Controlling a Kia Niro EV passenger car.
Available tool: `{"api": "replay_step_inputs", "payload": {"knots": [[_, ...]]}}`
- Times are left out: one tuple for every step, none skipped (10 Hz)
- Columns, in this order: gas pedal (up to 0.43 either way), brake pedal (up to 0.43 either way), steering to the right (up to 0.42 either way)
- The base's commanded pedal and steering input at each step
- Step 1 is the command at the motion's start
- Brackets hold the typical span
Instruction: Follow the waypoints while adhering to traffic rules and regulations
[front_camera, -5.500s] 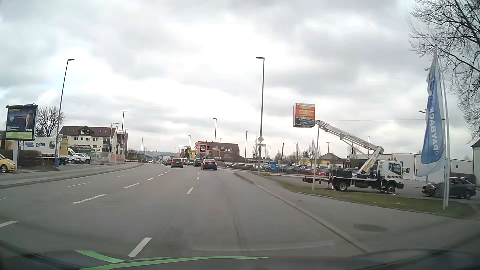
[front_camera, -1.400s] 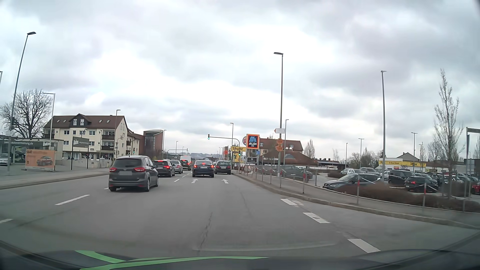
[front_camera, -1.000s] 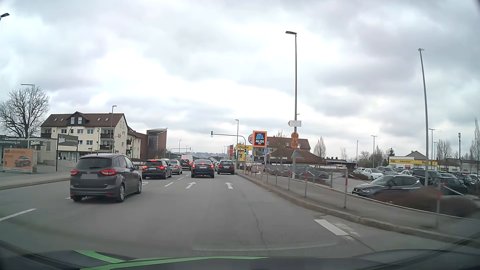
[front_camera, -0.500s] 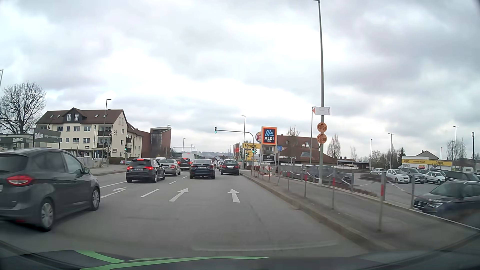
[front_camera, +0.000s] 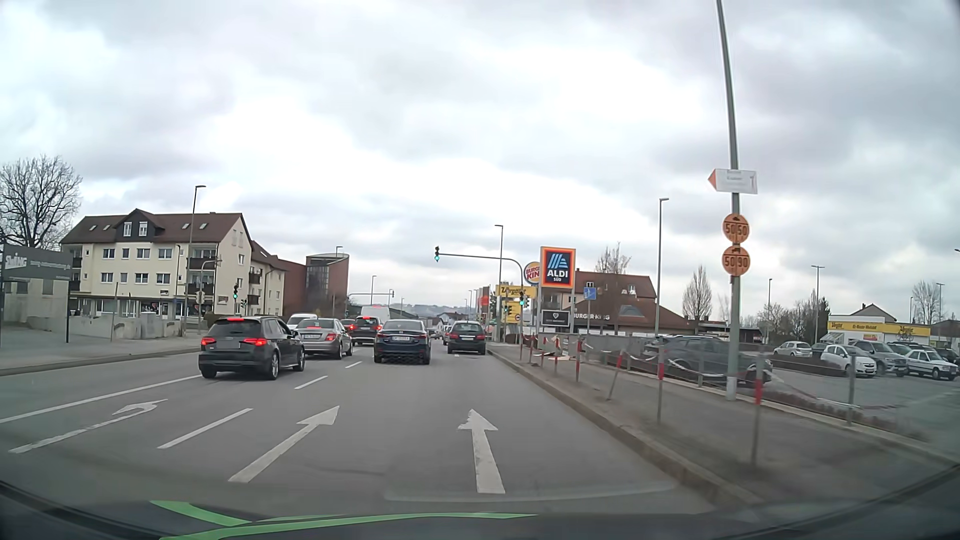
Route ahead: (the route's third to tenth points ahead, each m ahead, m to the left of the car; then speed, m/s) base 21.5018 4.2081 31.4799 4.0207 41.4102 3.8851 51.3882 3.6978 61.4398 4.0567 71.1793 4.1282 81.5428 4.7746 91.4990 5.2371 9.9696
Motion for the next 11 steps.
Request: {"api": "replay_step_inputs", "payload": {"knots": [[0.008,0.0,-0.01],[0.008,0.0,-0.009],[0.008,0.0,-0.009],[0.008,0.0,-0.009],[0.008,0.0,-0.009],[0.008,0.0,-0.008],[0.008,0.0,-0.008],[0.008,0.0,-0.008],[0.008,0.0,-0.008],[0.008,0.0,-0.008],[0.0,0.0,-0.008]]}}
